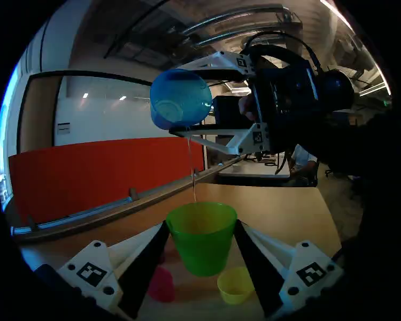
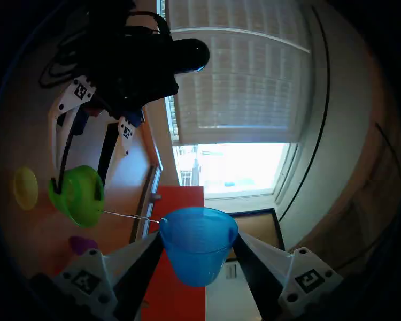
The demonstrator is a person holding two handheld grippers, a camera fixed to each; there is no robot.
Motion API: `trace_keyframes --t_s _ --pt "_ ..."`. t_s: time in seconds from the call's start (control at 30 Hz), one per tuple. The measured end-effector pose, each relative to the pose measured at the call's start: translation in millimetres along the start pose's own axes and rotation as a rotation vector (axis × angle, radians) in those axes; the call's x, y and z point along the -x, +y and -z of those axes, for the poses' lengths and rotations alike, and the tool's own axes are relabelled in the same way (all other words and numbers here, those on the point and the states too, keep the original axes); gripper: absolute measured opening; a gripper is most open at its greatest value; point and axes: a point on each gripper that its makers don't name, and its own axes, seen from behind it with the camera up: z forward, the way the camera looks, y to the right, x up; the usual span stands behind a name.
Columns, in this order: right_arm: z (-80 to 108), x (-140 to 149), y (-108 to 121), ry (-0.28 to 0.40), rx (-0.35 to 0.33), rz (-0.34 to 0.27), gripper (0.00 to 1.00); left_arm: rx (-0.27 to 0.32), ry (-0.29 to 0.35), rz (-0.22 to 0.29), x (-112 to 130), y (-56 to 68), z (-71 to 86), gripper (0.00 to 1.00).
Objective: Pour water
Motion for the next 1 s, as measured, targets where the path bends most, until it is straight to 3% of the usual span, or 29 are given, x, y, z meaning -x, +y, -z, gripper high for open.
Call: trace_keyframes --t_s 1.0 --pt "-3.3 -4.5 -3.0 -0.002 -0.006 0.064 0.90 -0.010 0.011 -0.008 -5.4 -4.3 2.6 0.87"
